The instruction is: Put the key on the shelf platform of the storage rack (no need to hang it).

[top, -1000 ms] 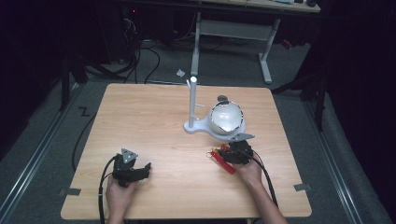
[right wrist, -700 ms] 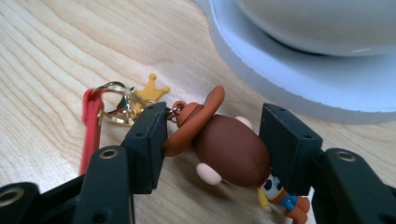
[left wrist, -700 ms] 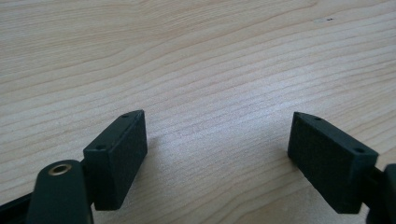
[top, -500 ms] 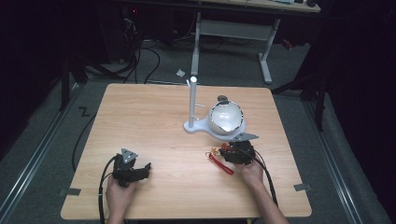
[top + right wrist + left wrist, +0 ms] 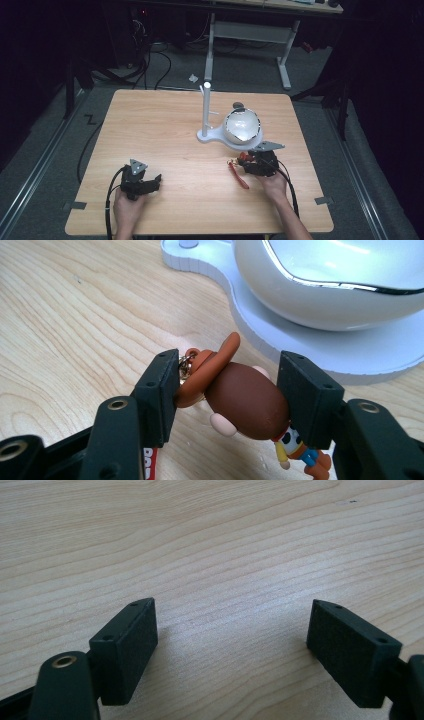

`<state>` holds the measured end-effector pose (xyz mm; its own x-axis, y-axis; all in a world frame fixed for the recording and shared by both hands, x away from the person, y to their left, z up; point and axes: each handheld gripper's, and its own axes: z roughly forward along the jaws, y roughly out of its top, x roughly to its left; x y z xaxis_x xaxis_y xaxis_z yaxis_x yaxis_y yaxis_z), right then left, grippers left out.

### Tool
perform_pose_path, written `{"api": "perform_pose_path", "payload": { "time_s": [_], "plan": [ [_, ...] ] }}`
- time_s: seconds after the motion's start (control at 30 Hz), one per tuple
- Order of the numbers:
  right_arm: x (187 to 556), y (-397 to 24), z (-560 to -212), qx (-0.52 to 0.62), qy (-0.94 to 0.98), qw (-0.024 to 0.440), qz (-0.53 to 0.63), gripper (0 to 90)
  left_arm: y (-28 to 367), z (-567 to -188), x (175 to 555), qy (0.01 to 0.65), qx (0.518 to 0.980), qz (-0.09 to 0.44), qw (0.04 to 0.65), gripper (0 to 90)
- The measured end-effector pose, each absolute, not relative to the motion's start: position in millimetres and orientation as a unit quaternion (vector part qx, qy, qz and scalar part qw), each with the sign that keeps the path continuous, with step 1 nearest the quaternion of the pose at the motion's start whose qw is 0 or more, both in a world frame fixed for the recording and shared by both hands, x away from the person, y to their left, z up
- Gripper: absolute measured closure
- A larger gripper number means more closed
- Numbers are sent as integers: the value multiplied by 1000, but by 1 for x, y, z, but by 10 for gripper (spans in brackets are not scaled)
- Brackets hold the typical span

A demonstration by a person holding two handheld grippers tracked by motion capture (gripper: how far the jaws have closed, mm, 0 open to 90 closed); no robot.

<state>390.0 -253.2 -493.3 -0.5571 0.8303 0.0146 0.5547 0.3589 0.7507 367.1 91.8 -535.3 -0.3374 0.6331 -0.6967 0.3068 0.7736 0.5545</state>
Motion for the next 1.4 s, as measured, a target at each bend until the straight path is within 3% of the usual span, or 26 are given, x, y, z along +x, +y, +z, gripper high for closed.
{"api": "perform_pose_path", "payload": {
  "time_s": [0.43, 1.4],
  "plan": [
    [382, -276, -464, 452, 771, 159, 419, 437, 92, -535, 367, 802, 291, 165, 495, 211],
    [371, -313, -394, 442, 745, 202, 456, 438, 92, -535, 367, 801, 294, 165, 495, 208]
  ]
}}
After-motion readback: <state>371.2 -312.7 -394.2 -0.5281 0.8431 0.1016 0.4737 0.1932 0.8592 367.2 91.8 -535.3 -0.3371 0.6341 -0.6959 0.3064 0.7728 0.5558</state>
